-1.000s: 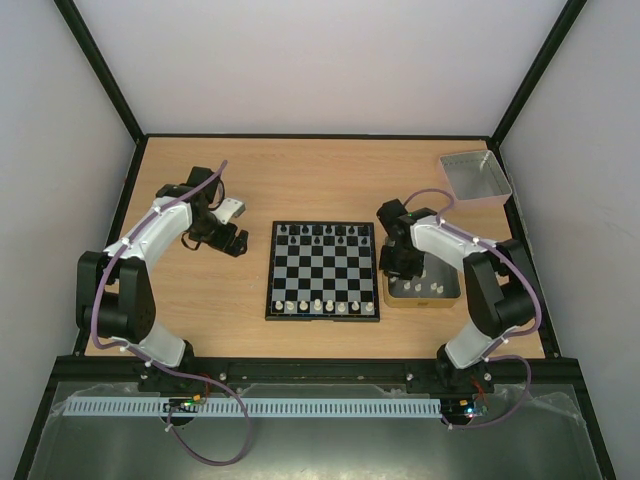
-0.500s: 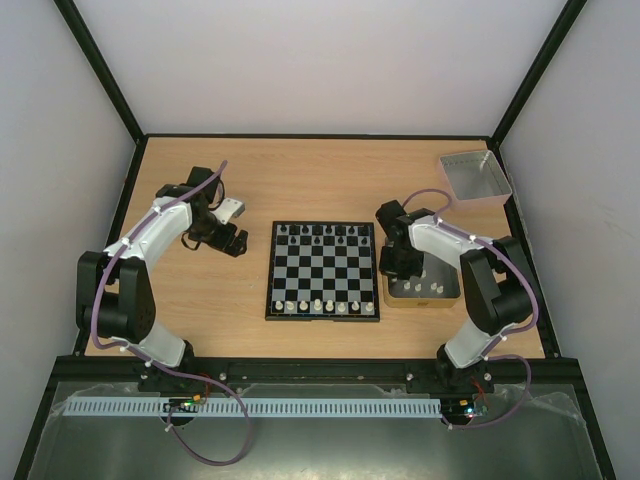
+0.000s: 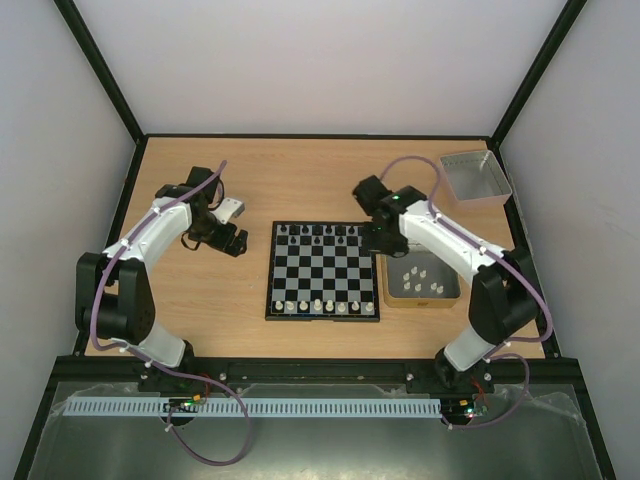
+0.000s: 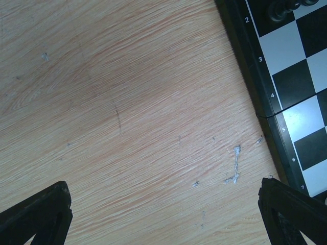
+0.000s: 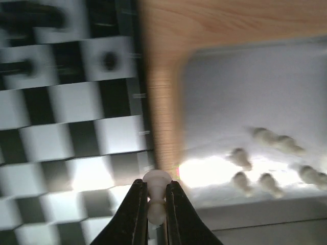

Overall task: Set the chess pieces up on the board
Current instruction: Place the chess piece on the chessboard.

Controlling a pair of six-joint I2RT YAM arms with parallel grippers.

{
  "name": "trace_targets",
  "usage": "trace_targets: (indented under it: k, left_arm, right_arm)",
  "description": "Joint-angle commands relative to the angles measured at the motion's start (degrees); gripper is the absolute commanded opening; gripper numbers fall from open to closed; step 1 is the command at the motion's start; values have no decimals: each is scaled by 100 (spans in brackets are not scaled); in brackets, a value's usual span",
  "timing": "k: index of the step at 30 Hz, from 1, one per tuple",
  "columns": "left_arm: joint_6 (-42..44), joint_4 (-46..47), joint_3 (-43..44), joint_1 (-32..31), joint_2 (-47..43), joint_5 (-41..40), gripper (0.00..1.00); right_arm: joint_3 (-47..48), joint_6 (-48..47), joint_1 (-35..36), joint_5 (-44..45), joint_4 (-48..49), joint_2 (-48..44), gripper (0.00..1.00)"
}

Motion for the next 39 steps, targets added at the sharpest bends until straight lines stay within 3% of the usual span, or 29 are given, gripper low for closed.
trace_targets:
  k: [1,10,20,31,39]
  left_arm:
    - [-76,-29,-61,-21,-133,71,99]
    - [-257,-89,304,1011,279,573,99]
    - [-447,72,207,2219,217,1246,99]
    - [-448,100,89,2512,146,1582,99]
    - [-440,136,33,2641,89,1724,99]
  right_arm:
    - [993,475,972,30,-753,35,6]
    - [2516,625,2376,-432,-834,1319,6]
    - [2935,177,2742,-1045,-626,2248,6]
    - [3653,-171,3118,-1214,-848,3020,6]
    - [3609,-129,3150,-1201,-661,3272,6]
